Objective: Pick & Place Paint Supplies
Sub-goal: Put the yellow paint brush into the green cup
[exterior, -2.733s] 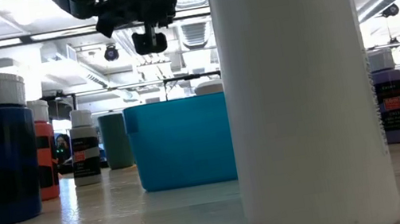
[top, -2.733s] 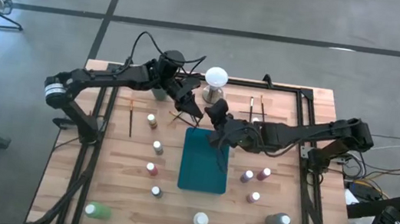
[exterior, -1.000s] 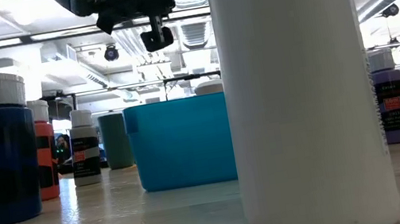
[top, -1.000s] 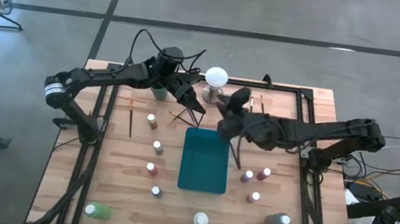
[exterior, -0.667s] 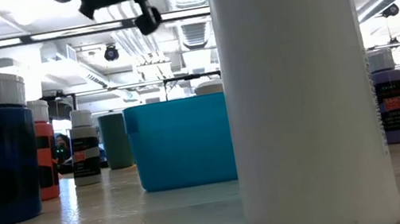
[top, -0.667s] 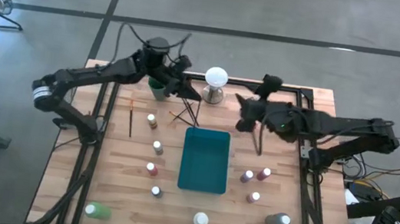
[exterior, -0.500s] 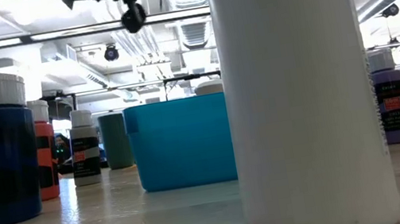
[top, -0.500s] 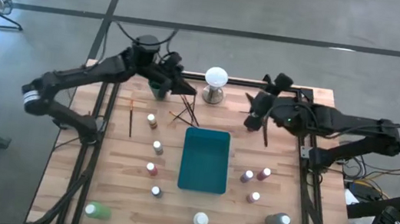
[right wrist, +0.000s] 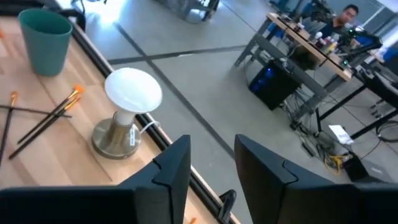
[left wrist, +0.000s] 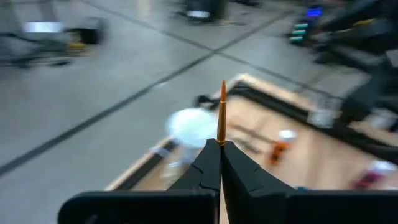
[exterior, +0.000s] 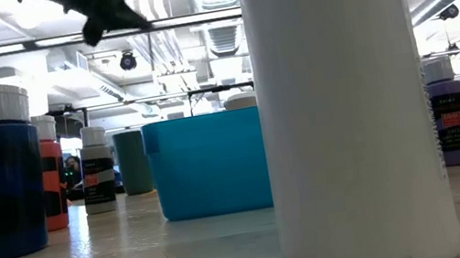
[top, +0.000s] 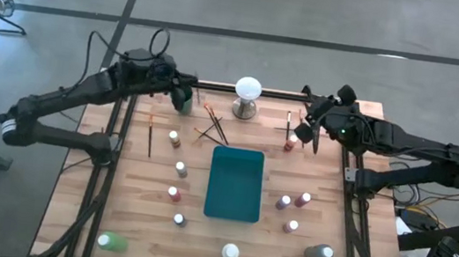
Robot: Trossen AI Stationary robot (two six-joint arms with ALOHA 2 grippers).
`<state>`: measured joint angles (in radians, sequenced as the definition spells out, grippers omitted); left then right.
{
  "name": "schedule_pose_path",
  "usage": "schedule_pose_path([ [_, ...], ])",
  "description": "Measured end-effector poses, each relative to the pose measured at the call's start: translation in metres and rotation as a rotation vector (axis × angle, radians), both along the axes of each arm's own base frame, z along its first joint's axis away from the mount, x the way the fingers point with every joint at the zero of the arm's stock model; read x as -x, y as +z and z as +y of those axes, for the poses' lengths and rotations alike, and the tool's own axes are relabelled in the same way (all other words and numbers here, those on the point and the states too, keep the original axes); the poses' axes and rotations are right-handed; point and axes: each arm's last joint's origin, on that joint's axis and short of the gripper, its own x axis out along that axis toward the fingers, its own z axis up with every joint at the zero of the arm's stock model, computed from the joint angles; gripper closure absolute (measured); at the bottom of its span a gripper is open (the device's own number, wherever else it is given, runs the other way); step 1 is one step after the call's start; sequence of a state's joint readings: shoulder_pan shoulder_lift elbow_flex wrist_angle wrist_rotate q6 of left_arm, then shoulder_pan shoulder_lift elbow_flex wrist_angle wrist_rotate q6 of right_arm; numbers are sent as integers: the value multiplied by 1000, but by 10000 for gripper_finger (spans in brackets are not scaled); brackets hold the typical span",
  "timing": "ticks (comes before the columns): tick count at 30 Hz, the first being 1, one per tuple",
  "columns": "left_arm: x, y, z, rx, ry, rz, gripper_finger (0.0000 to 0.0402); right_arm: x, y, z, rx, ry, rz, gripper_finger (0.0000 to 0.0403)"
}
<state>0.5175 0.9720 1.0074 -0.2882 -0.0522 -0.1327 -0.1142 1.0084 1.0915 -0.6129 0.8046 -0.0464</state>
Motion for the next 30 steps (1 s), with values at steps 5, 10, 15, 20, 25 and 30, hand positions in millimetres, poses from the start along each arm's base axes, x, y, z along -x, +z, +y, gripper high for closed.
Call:
schedule_pose_path([
  [5, 10, -14, -2, -26, 99, 32, 401, 11, -8, -4, 15, -33, -80, 298],
  [10, 15, -27, 0, -73, 230, 71, 401, 18, -18, -9, 27, -65, -144, 313],
  [15, 15, -46, 2, -143, 253, 48, 401, 21, -23, -13, 51, -84, -155, 323],
  [20, 20, -62, 3, -204, 263, 73, 401, 23, -24, -18, 62, -104, -151, 323],
  [25, 26, -76, 7, -197, 297, 104, 401, 22, -22, -23, 86, -120, -147, 308],
  [30, 30, -86, 12, -183, 330, 117, 401, 23, -23, -27, 87, -141, -152, 290],
])
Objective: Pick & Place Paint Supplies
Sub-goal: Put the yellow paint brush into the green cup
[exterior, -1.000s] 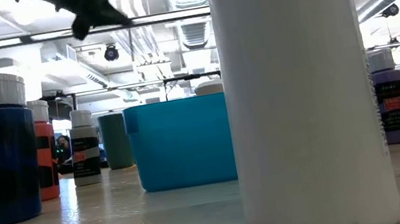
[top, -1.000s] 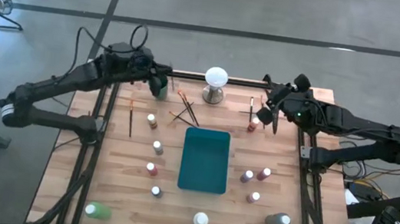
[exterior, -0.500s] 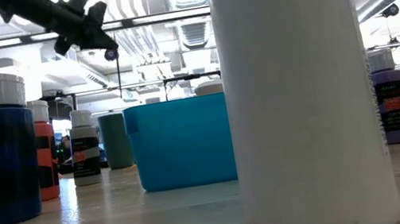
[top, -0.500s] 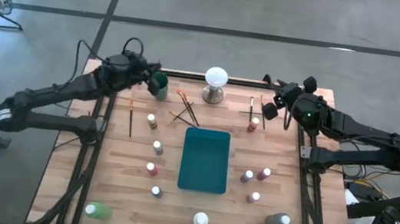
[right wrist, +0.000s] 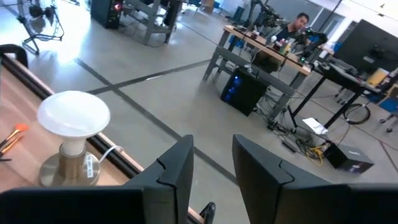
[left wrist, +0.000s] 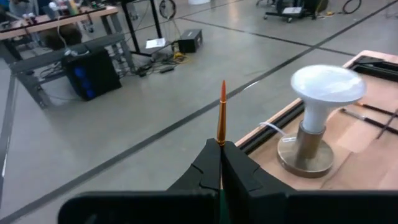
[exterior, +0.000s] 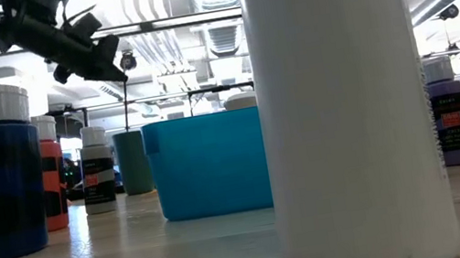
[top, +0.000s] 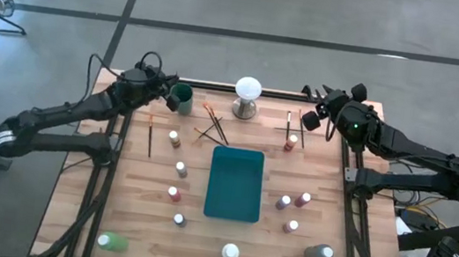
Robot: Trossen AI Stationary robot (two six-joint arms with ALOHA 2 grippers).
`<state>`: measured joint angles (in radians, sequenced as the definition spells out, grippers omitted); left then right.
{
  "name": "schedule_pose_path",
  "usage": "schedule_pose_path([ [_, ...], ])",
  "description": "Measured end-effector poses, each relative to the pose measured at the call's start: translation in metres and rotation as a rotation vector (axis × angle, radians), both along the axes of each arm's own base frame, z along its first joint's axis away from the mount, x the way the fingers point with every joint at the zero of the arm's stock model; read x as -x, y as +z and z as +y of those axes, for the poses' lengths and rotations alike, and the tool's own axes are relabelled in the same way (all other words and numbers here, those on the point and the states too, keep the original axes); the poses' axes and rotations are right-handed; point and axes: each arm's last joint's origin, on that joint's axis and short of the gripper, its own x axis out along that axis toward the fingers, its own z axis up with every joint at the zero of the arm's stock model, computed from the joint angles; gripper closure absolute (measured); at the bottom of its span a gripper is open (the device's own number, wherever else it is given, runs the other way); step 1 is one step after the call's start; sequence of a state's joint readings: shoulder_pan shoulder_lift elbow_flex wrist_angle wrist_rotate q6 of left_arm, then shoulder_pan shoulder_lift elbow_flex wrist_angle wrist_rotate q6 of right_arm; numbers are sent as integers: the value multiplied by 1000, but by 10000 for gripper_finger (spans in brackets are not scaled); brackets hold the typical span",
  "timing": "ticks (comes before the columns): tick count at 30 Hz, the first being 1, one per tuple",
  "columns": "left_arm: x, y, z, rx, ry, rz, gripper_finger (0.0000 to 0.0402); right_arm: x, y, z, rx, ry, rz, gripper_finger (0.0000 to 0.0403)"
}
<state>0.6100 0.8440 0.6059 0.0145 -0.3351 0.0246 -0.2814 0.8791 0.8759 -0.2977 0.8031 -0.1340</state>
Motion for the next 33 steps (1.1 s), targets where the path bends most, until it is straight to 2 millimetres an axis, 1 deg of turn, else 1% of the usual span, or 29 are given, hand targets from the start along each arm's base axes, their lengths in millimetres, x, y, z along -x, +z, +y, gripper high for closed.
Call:
schedule_pose_path([
  [3, 1, -6, 2, -13, -2, -22, 401, 0, -4, -2, -5, -7, 11, 280],
  [12, 6, -36, 4, -35, -17, -81, 401, 0, -8, -2, -9, -8, 20, 256],
  [20, 10, -49, 5, -35, -13, -89, 401, 0, -8, -3, -9, -12, 20, 243],
  [24, 11, -59, 6, -21, -26, -95, 401, -1, -8, -3, -10, -12, 21, 246],
  [33, 5, -71, 18, 18, -48, -87, 401, -4, -9, -3, -23, 28, 22, 275],
])
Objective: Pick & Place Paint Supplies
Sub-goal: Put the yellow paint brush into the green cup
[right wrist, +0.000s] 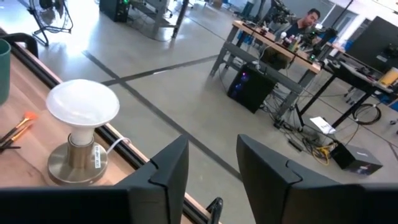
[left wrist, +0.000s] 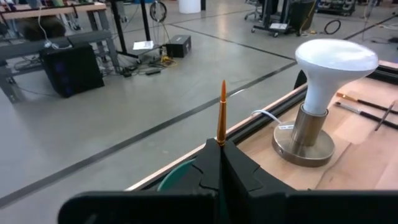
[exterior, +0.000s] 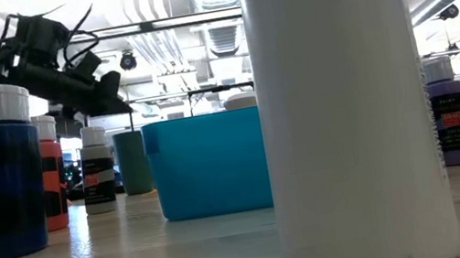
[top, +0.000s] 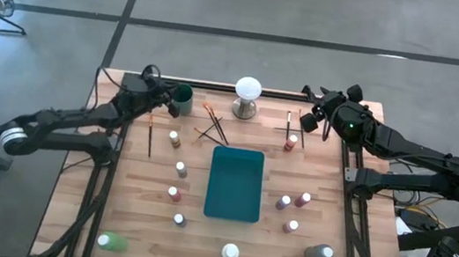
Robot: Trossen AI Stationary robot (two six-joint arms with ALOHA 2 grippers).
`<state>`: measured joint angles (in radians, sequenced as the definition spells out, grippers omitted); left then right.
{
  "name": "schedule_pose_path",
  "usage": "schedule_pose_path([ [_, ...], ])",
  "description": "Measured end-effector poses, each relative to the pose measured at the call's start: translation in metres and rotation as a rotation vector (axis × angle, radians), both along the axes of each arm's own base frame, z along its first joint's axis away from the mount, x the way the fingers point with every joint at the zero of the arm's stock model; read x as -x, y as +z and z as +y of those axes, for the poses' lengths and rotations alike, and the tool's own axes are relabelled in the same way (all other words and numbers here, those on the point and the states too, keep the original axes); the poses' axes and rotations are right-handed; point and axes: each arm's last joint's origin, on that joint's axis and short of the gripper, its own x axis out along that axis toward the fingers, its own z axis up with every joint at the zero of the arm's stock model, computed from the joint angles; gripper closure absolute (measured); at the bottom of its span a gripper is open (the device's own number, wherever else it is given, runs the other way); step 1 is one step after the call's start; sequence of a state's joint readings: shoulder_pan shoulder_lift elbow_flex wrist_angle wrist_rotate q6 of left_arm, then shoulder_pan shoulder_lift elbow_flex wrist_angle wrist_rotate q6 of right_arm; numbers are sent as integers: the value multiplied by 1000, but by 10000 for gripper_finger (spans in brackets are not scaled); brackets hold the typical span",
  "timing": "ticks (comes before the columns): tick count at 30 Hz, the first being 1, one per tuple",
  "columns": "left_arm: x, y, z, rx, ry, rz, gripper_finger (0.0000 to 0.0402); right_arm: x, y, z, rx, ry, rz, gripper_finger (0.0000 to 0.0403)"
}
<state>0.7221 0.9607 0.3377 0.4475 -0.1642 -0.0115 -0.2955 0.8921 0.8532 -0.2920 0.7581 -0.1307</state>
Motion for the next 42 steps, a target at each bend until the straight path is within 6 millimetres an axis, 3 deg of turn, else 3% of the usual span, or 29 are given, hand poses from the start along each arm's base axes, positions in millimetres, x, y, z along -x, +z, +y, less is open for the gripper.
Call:
schedule_pose_path([
  [17, -2, -15, 7, 97, -5, 41, 401, 0, -2, 0, 2, 2, 14, 304],
  [42, 3, -19, 9, 141, 20, 60, 401, 1, -2, -2, -3, -8, 8, 234],
])
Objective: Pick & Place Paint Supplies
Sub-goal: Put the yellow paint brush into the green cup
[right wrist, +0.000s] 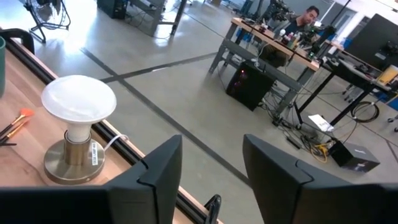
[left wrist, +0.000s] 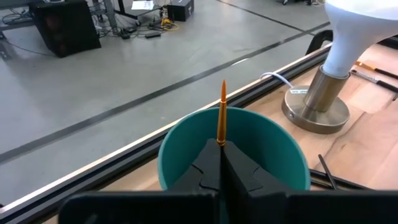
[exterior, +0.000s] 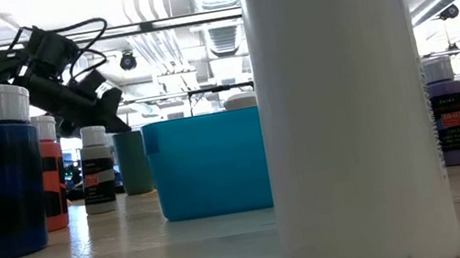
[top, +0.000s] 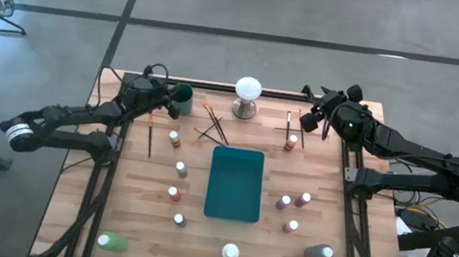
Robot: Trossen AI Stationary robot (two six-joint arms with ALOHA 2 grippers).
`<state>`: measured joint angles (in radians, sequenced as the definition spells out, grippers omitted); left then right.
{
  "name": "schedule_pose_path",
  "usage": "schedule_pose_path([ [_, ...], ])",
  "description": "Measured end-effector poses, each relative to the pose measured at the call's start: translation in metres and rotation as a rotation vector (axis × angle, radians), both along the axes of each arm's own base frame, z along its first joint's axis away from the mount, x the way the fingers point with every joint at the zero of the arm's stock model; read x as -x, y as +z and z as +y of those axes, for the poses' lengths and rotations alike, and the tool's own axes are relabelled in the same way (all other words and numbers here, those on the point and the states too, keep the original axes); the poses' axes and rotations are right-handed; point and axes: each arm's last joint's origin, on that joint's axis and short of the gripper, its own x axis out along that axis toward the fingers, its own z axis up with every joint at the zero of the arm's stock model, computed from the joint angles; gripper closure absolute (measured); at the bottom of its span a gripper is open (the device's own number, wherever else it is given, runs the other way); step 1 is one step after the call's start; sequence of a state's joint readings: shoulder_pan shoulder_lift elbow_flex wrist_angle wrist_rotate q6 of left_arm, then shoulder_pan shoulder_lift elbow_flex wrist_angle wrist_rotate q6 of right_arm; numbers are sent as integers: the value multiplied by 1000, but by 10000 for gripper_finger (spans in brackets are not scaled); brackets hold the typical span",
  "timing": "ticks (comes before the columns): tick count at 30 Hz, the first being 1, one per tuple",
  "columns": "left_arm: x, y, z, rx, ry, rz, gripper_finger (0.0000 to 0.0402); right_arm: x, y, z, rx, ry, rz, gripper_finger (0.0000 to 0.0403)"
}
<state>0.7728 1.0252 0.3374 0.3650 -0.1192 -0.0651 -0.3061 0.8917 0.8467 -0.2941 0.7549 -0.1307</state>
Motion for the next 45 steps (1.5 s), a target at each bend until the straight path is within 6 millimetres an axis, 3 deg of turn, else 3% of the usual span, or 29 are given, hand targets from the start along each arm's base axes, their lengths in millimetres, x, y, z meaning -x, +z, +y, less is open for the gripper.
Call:
schedule_pose_path([
  [14, 0, 0, 0, 6, -3, -7, 356, 0, 0, 0, 0, 0, 0, 218],
  [25, -1, 3, 0, -17, -23, -18, 333, 0, 0, 0, 0, 0, 1, 246],
  [33, -6, 34, 2, -44, -82, -108, 289, 0, 0, 0, 0, -1, 0, 269],
  [45, -6, 98, -23, -114, -393, -264, 286, 5, 11, -1, -103, 78, -17, 311],
])
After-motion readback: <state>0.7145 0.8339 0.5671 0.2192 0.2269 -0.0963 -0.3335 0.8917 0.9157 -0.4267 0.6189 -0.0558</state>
